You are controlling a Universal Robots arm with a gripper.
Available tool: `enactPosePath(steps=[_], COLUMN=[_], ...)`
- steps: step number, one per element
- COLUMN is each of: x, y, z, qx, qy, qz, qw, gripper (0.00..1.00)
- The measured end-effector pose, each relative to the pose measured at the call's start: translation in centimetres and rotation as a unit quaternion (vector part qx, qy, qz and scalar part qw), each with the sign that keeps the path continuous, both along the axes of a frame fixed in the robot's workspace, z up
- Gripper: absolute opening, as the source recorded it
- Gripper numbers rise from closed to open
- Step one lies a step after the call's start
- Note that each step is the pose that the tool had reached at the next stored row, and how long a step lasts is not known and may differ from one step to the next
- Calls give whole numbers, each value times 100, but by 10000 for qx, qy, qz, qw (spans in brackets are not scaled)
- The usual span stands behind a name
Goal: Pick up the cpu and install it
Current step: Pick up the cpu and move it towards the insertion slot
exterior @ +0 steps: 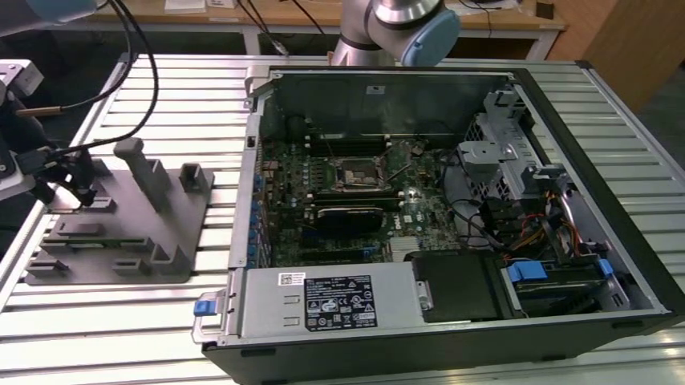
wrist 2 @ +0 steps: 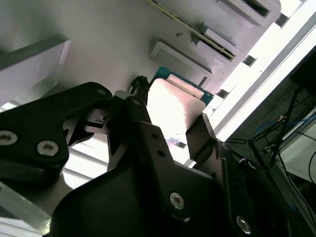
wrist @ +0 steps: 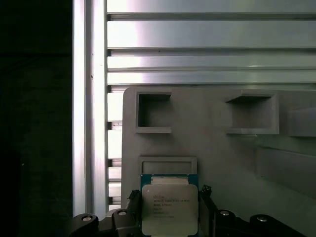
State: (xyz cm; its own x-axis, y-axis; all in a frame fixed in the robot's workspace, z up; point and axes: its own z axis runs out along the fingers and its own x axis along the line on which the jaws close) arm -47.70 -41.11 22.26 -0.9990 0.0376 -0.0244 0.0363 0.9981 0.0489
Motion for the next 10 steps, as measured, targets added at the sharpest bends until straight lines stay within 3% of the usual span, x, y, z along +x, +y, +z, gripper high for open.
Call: enactPosePath(steps=[10], x=[0], y=[5], z=[223], qx=[0], qy=[0], qz=[0], qw=[10000], gripper=[55])
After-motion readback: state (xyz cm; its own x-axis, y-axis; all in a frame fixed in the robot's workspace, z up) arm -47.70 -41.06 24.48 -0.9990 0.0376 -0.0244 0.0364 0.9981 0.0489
